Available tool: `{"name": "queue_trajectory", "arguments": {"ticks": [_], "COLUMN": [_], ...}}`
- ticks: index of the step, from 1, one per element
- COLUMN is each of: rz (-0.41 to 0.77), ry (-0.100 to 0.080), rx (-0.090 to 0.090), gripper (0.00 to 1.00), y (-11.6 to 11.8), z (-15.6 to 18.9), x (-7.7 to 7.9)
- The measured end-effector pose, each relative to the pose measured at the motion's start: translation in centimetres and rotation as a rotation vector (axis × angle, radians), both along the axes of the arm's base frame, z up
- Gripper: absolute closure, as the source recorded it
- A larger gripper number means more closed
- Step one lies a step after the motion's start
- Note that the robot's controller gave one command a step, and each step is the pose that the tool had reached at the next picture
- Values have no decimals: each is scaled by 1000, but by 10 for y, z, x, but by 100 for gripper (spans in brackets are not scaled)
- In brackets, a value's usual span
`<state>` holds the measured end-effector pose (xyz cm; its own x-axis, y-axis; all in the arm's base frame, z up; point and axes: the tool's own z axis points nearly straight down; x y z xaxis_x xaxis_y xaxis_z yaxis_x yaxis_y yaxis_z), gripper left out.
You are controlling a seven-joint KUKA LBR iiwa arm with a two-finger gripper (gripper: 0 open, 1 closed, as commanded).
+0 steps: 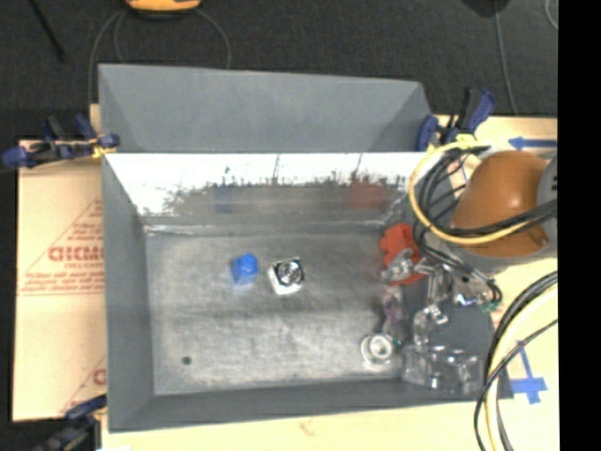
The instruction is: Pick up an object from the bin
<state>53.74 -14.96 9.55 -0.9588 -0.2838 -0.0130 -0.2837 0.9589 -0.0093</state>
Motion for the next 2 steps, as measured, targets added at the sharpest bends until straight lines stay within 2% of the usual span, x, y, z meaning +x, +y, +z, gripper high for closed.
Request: {"name": "queue_trajectory", "arguments": {"ticks": [1, 2], "rz": [4, 30], "ry": [10, 5], "rx": [2, 0], "gripper": [100, 100], "y": [1, -6], "z": [-2, 131], "x": [-2, -17]}}
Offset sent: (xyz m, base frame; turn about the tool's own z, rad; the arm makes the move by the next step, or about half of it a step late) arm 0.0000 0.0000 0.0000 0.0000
